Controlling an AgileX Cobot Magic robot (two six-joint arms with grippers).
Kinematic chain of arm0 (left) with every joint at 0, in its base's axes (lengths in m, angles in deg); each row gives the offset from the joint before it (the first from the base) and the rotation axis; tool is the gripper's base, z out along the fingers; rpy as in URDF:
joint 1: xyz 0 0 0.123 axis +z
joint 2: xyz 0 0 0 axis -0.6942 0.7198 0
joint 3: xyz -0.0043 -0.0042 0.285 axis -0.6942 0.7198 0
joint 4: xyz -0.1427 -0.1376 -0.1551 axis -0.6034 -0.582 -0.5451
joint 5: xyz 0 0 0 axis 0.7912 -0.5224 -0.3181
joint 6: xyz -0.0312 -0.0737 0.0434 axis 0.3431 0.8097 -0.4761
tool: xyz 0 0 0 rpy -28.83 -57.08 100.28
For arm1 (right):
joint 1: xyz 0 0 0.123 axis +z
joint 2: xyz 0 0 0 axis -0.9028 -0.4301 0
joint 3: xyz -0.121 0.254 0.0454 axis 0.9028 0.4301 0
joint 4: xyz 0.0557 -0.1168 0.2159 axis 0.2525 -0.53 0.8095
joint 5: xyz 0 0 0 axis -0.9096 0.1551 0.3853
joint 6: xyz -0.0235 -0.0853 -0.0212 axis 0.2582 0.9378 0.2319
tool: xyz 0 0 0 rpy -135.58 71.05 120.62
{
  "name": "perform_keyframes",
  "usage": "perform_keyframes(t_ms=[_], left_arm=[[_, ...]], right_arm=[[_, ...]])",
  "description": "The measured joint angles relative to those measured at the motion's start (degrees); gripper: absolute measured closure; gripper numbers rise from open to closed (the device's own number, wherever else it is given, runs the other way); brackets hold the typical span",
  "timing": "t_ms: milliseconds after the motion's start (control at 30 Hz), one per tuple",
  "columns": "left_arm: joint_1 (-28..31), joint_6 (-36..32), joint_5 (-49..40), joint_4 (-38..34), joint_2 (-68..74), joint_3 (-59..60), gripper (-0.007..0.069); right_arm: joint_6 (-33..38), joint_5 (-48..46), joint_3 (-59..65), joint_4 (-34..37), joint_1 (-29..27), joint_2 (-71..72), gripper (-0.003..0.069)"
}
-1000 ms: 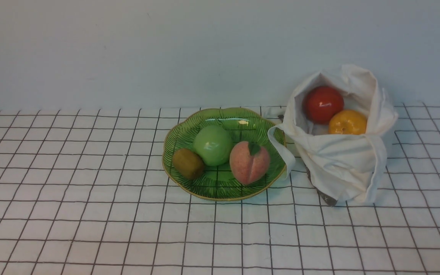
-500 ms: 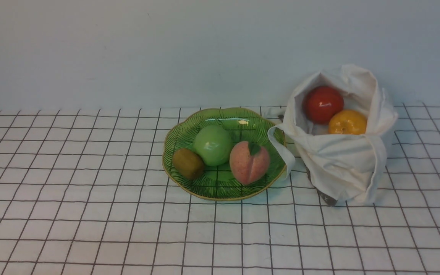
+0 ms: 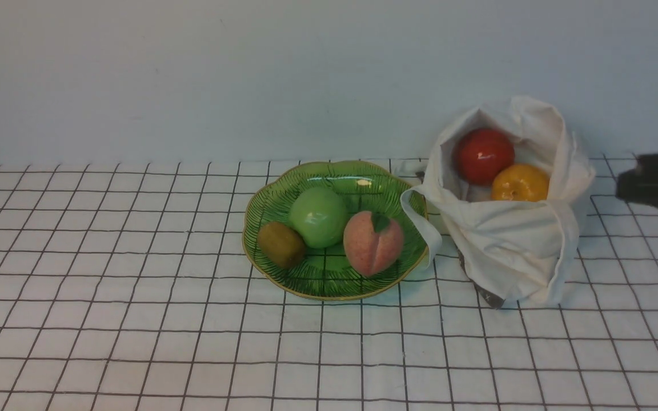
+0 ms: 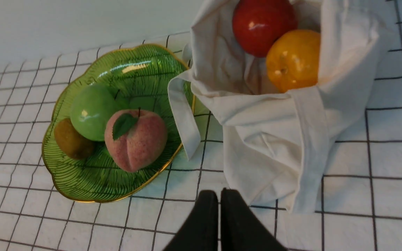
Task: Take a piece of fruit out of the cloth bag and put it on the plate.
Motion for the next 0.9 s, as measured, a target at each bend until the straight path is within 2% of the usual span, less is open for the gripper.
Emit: perform_keyframes(t_ms=[100,267,500,633,733,900], left_arm=[[0.0,0.0,0.0,0.0,0.0,0.0,0.0632],[0.0,0.0,0.0,0.0,0.0,0.0,0.0632],[0.0,0.0,0.0,0.0,0.0,0.0,0.0632],[0.0,0.0,0.0,0.0,0.0,0.0,0.0632],[0.0,0.0,0.0,0.0,0.0,0.0,0.0632],[0.0,0.0,0.0,0.0,0.0,0.0,0.0632]], right_arm=[[5.1,1.9,-6.3,1.8,0.1,-11.6,0.0599],[8.2,2.2,-17.3,2.1,0.1,-26.6,0.0484],[11.5,1.0,-32.8,1.7,0.1,-43.8,0.0180],[11.9,0.0,-39.5,-1.6,0.1,-51.4,0.0009],[11.9,-0.2,-41.4,-4.5,0.1,-54.7,-0.0025],[10.9,-1.1,-41.5,-7.2,0.2,-56.3,-0.0032]])
